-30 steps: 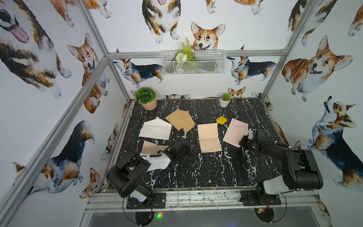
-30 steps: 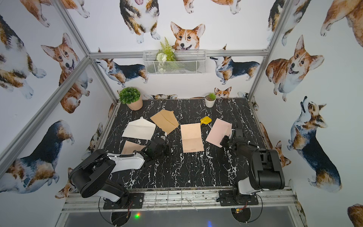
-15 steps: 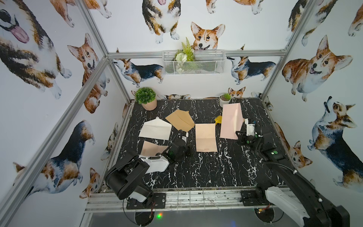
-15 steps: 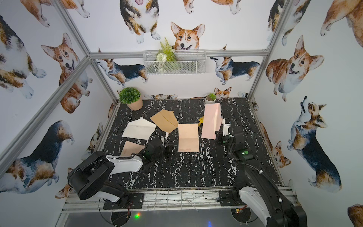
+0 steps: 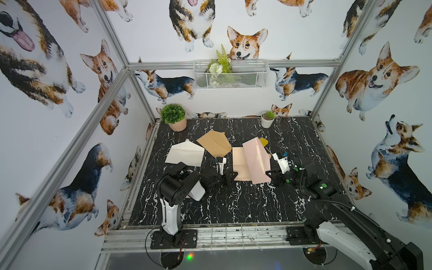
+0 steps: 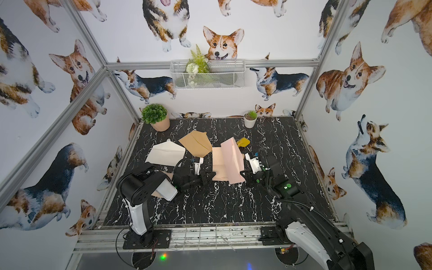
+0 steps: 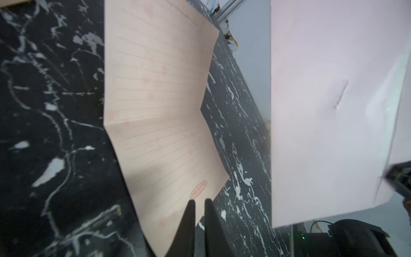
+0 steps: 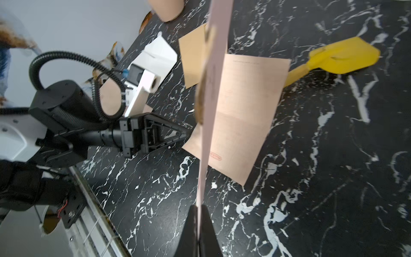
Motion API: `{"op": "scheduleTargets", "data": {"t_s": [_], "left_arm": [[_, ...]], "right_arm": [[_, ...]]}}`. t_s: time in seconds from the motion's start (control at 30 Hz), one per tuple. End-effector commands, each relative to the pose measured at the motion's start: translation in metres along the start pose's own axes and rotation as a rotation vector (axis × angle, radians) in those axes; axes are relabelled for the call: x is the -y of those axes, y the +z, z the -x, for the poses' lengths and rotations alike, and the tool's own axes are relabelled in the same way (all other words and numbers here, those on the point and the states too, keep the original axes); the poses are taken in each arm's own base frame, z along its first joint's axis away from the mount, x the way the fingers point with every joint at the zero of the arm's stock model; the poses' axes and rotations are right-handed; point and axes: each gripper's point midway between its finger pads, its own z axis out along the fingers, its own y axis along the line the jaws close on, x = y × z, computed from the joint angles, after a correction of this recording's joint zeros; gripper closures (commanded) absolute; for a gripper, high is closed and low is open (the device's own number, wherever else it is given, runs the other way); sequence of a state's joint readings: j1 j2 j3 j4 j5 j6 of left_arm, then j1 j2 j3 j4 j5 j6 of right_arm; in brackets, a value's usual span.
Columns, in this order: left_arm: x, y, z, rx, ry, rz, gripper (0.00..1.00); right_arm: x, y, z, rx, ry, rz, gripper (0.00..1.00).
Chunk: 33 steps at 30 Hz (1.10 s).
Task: Take the letter paper out of the envelope
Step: Pick up the envelope from the center of the board.
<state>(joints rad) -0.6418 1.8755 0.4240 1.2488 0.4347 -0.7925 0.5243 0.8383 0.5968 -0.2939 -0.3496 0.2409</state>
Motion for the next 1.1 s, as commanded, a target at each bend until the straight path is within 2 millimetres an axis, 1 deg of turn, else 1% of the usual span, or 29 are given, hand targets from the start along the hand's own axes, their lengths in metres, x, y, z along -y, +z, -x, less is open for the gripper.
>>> {"op": "scheduleTargets", "data": {"t_s": [0.0,0.13,0.2,0.3,0.37,0.43,0.53,0.7,0.87,1.07], "left_arm": [[0.01,-0.005,0.011,0.017,0.07,0.014,0.87],[0.013,-0.02,0.019,0.028,0.214,0.149,0.87],[0.014,-0.026,0.021,0.043,0.245,0.175,0.88],[0.022,-0.029,0.023,0.075,0.25,0.125,0.88],[0.029,-0.024,0.02,0.068,0.244,0.07,0.87],[0.031,-0.02,0.019,0.065,0.229,0.046,0.87],[0.033,-0.021,0.018,0.076,0.22,0.024,0.86],[0.036,-0.028,0.023,0.097,0.257,0.043,0.75],[0.041,-0.032,0.022,0.099,0.319,0.079,0.75],[0.051,-0.035,0.023,0.115,0.339,0.044,0.75]], "right_arm": [[-0.003,0.002,0.011,0.039,-0.043,0.002,1.0],[-0.006,0.005,0.014,0.052,-0.036,0.021,1.0],[-0.007,0.005,0.015,0.056,-0.033,0.03,1.0],[-0.012,0.004,0.018,0.071,-0.029,0.058,1.0],[-0.017,0.003,0.022,0.083,-0.025,0.08,1.0],[-0.023,0.002,0.025,0.091,-0.021,0.11,1.0],[-0.032,0.002,0.027,0.098,-0.017,0.163,1.0],[-0.041,0.006,0.024,0.106,-0.023,0.231,1.0],[-0.046,0.009,0.026,0.115,-0.023,0.264,1.0],[-0.057,0.013,0.032,0.123,-0.027,0.313,1.0]]}}
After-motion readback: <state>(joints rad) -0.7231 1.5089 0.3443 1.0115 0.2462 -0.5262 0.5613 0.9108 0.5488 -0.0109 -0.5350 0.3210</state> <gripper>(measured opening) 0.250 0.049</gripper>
